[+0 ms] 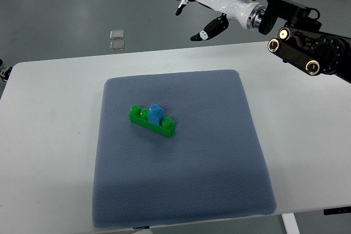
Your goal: Stack blue block on green block with right hand
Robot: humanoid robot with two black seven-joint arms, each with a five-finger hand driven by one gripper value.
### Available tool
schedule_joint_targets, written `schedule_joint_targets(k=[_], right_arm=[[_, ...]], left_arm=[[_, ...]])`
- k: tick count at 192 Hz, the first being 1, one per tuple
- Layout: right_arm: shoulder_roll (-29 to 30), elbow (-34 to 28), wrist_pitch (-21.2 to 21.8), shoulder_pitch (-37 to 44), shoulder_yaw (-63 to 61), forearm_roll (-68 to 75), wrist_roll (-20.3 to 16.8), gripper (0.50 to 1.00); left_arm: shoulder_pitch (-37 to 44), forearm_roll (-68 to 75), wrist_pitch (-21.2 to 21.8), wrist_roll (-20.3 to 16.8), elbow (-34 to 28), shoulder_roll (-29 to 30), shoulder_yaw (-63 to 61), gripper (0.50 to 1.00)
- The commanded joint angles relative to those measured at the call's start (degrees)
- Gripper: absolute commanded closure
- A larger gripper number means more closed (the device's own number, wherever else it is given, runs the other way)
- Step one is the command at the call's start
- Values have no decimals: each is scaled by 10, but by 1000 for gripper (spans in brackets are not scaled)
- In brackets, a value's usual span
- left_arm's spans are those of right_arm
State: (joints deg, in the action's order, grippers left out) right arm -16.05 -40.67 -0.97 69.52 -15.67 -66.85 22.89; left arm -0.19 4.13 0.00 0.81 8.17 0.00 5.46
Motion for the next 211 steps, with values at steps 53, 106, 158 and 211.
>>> schedule_joint_targets(k=[53, 106, 158, 211], right_arm=[[12, 63, 0, -57, -27, 438, -3, 589], [45, 103, 1, -120, -36, 721, -3, 587], [83, 103, 0, -170, -95, 808, -2, 587], [91, 104, -10, -179, -163, 799, 1, 587]], left_arm=[[0, 0, 0, 1, 0, 0, 0, 500], [0, 0, 0, 0, 0, 0, 1, 500], [0, 0, 0, 0, 0, 0, 0, 500], [0, 0, 0, 0, 0, 0, 1, 500]])
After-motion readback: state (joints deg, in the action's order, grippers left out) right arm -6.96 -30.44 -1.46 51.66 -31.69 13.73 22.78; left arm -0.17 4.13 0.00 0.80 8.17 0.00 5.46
